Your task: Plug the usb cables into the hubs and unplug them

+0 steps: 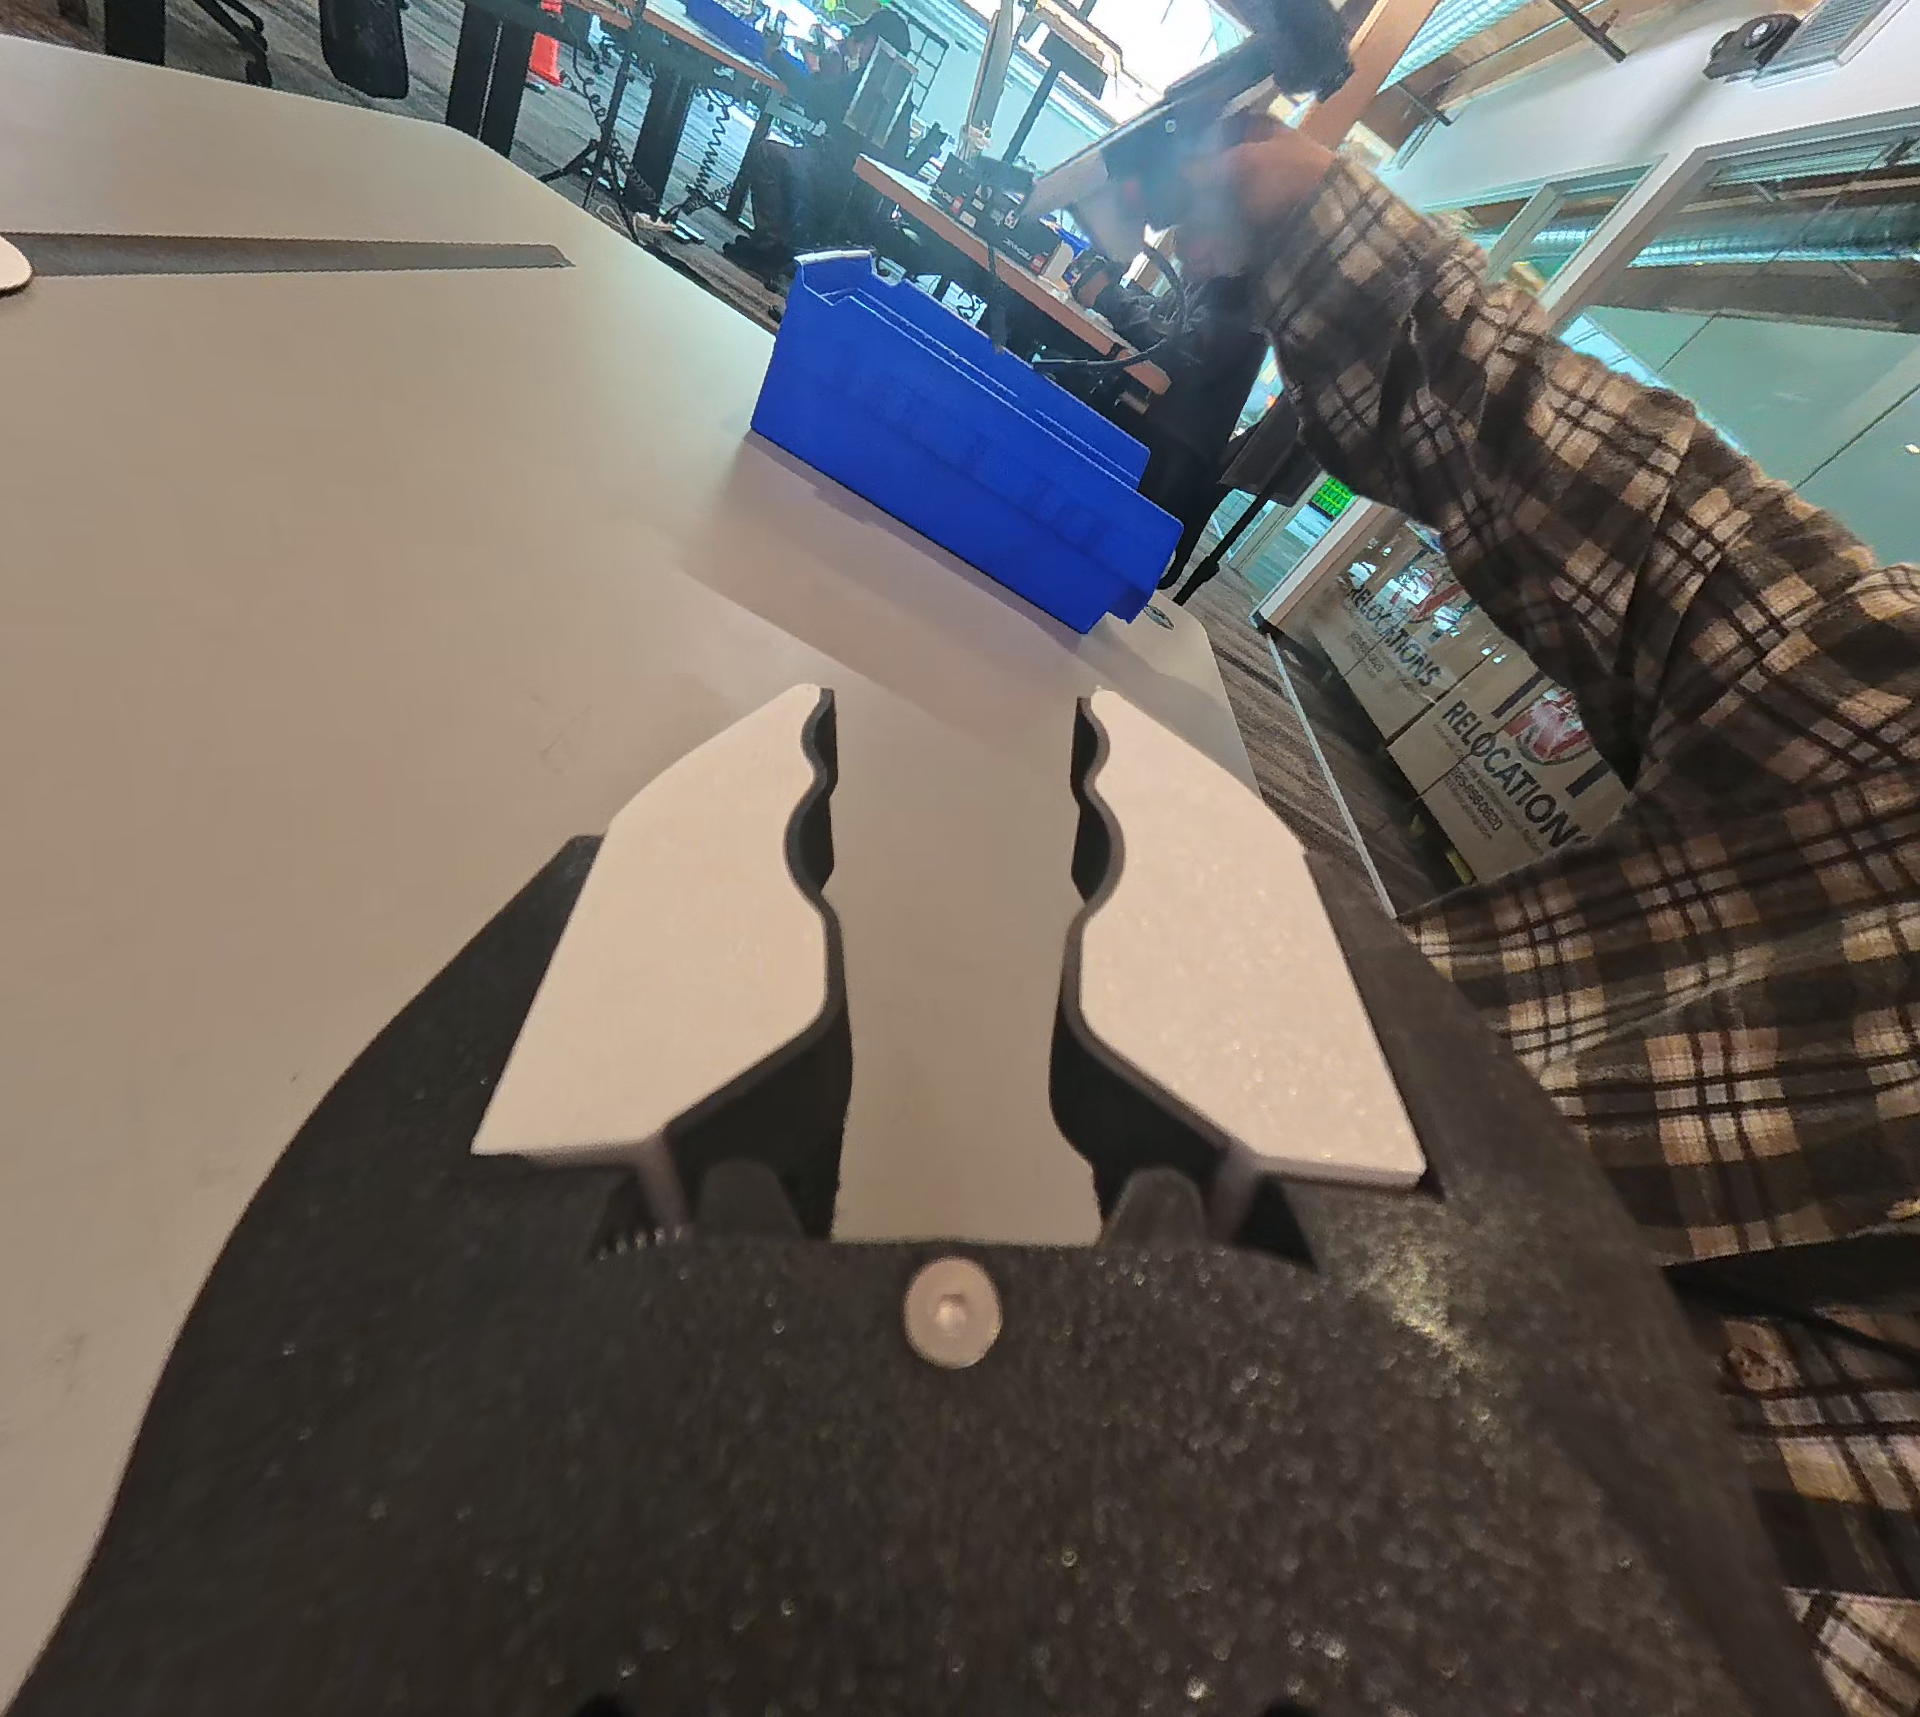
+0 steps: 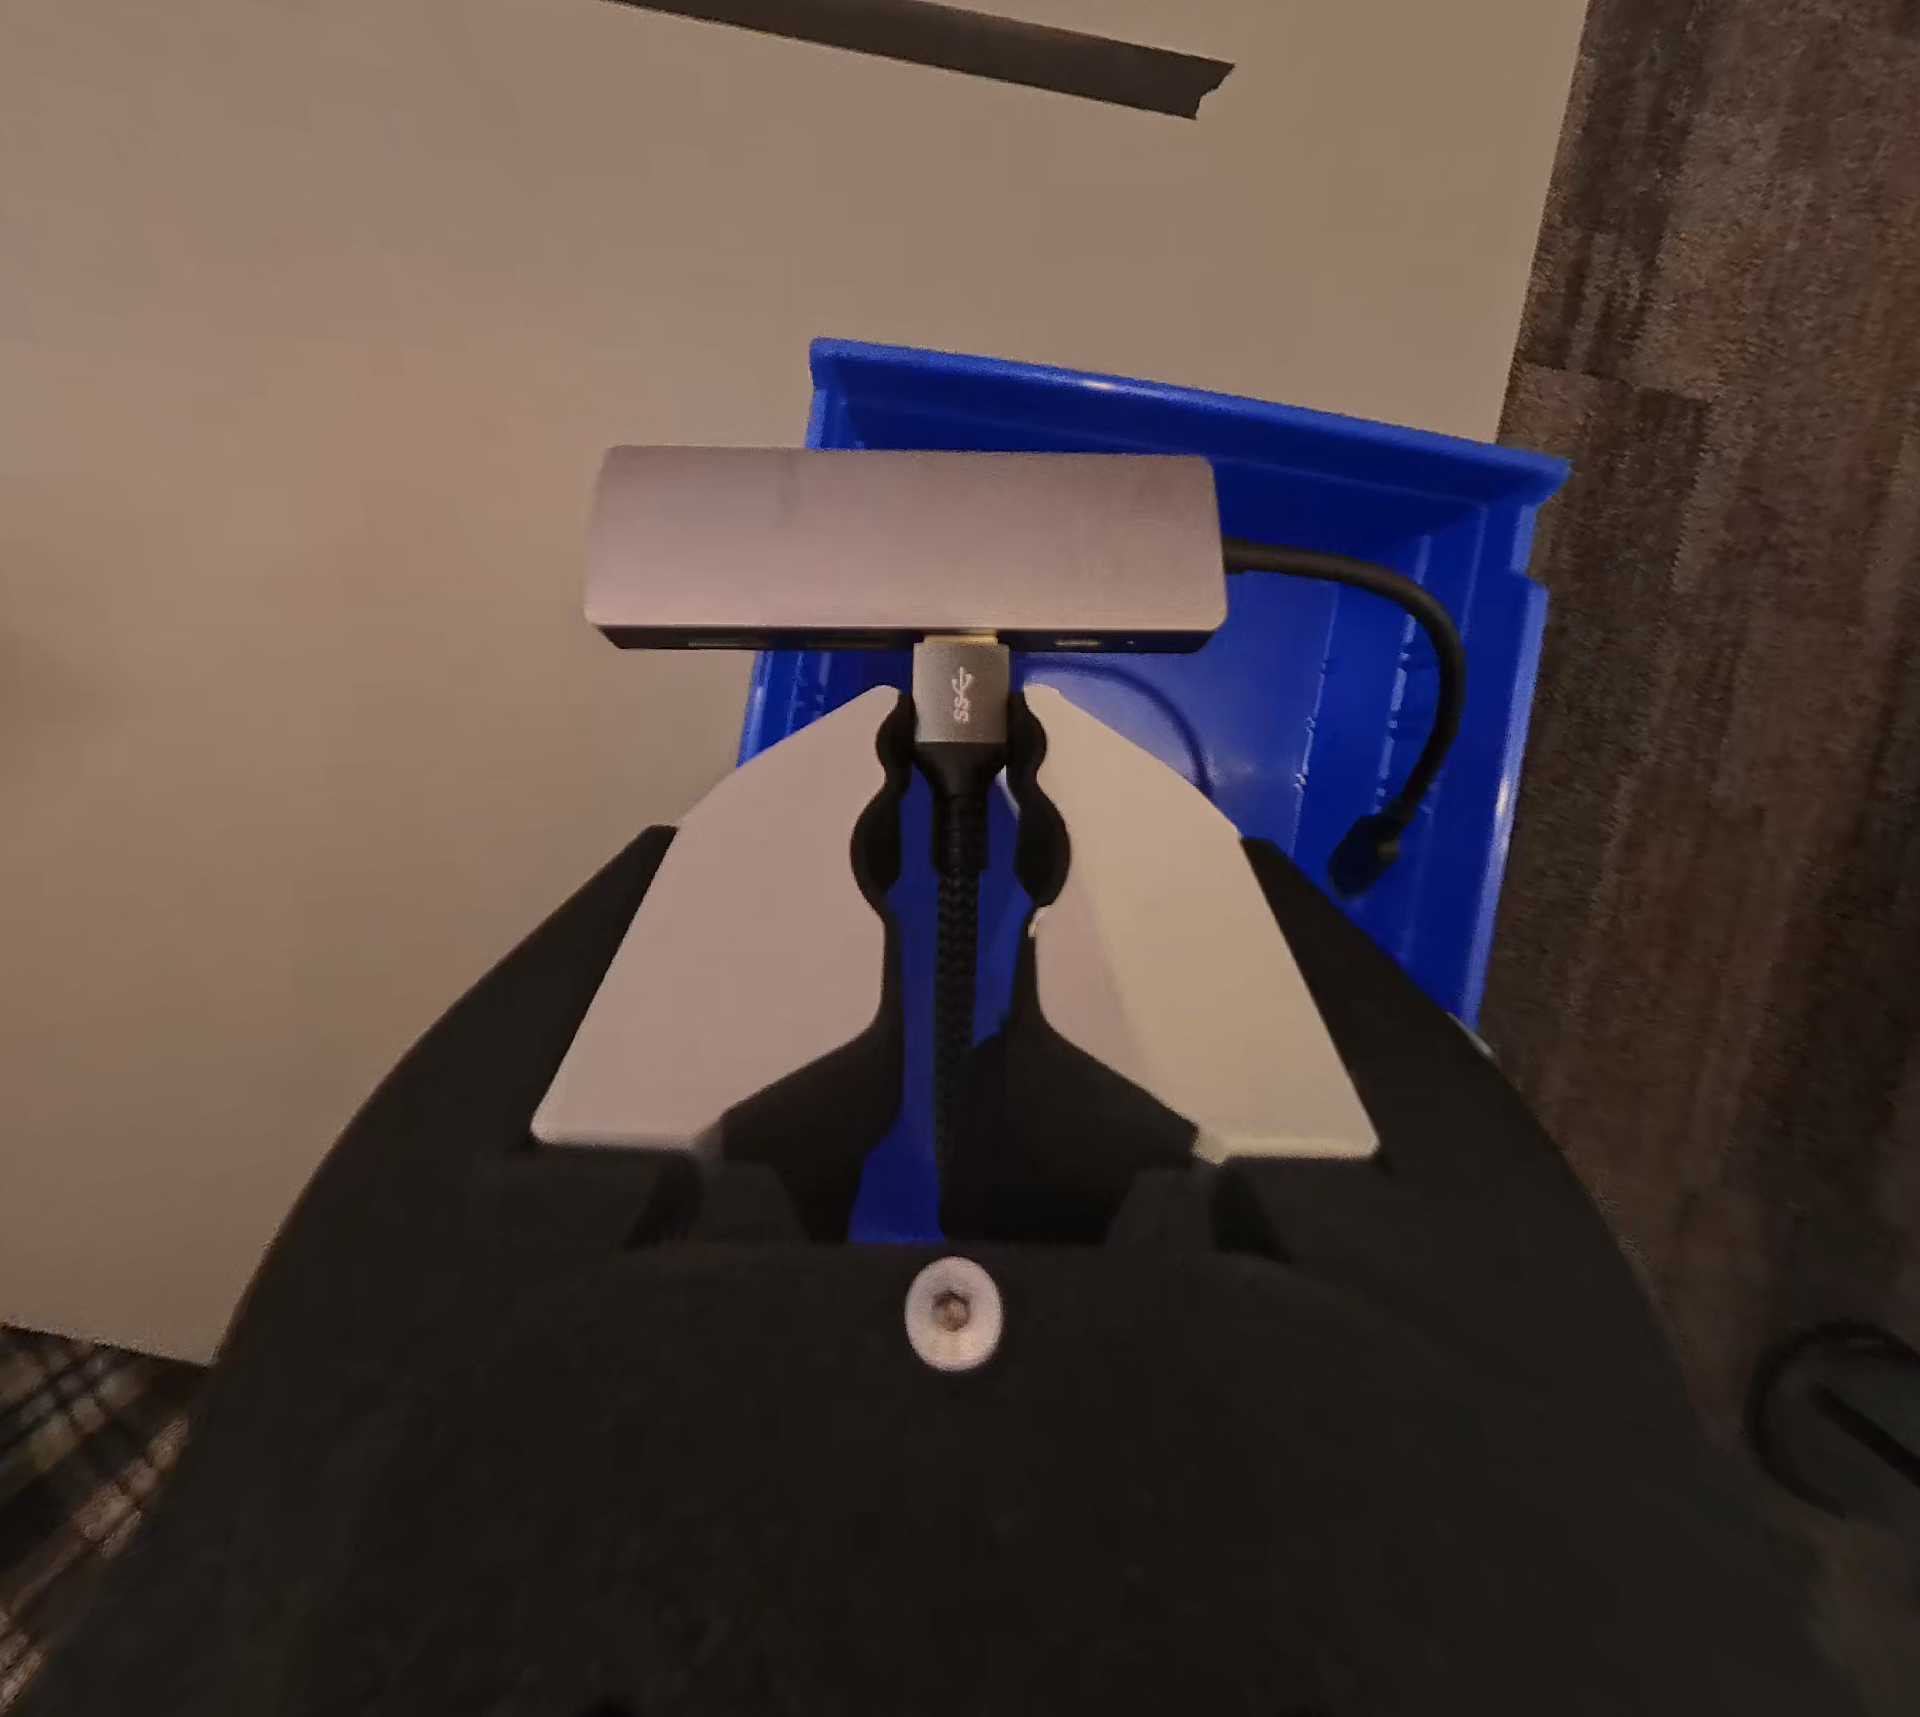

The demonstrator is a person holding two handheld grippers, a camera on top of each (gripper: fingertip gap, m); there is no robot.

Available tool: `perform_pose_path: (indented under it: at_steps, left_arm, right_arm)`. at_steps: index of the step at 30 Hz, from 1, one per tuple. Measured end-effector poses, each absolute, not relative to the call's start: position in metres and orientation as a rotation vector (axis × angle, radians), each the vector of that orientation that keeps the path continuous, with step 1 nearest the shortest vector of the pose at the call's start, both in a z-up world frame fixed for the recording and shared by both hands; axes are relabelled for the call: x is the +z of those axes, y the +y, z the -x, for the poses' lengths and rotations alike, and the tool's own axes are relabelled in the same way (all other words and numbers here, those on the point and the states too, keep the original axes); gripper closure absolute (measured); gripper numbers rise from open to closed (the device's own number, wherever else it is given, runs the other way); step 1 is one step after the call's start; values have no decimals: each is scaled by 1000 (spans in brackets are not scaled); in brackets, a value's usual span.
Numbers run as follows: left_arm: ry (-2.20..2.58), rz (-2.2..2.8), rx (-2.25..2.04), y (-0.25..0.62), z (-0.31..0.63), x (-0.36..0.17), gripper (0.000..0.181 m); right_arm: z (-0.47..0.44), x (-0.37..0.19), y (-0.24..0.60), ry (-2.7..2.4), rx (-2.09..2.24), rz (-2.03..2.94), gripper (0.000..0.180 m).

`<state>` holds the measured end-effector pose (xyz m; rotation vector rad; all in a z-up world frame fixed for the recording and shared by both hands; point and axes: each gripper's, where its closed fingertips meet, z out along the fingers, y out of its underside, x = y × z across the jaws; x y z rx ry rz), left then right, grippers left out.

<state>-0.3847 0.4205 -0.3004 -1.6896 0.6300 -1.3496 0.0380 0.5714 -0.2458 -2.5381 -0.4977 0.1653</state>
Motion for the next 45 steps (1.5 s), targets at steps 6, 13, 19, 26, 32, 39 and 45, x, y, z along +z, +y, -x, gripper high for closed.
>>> perform_pose_path:
  at_steps: [6, 13, 19, 26, 32, 39, 45]
  left_arm:
    - [629, 1693, -1347, 421, 386, -301, 138]
    - [625, 1705, -1346, 422, 386, -303, 138]
    - [626, 1711, -1346, 423, 386, -305, 139]
    - [627, 1710, -1347, 422, 386, -304, 139]
    - [628, 1709, -1346, 421, 386, -303, 139]
    - [626, 1706, -1346, 422, 387, -303, 139]
    - [627, 1710, -1347, 422, 386, -304, 139]
  right_arm:
    - [-30, -265, 583, -423, 296, 2508, 163]
    - [-30, -279, 587, -426, 299, 2510, 163]
    - [-32, -280, 586, -440, 288, 2507, 164]
    - [-37, -281, 583, -459, 250, 2518, 164]
    - [-37, -279, 583, -467, 247, 2516, 164]
    - [-37, -280, 583, -467, 244, 2522, 163]
    - [-36, -281, 583, -478, 238, 2527, 163]
